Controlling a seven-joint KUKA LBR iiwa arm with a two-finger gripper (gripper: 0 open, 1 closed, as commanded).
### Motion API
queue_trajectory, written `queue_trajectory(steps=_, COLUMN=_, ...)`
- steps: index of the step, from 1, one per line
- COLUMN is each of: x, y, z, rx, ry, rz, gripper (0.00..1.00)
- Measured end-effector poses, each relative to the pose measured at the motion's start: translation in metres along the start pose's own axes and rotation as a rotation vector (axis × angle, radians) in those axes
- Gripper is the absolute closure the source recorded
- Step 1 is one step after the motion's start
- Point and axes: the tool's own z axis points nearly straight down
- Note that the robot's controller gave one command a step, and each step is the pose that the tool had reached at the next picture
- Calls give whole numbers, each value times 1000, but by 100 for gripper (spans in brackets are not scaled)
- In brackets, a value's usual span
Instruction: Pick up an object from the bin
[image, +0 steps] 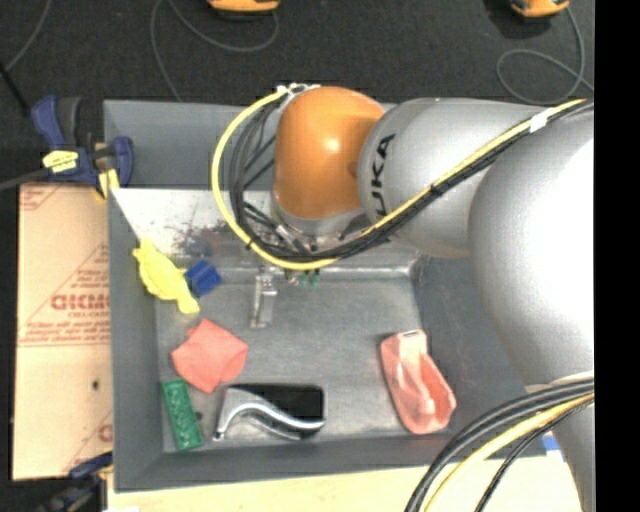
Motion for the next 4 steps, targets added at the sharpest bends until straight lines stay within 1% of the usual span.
queue_trajectory(steps=1, x=-16, y=56, z=12, rx=0, ry=1, rz=-71, gripper=0)
queue_trajectory(steps=2, x=-24, y=61, z=12, rx=-3, ry=-6, rz=-43, gripper=0)
queue_trajectory(steps=3, x=-20, y=90, z=69, rx=-3, ry=-5, rz=225, gripper=0)
queue_trajectory(steps=4, x=-23, y=83, z=90, rx=-4, ry=-10, rz=186, gripper=100)
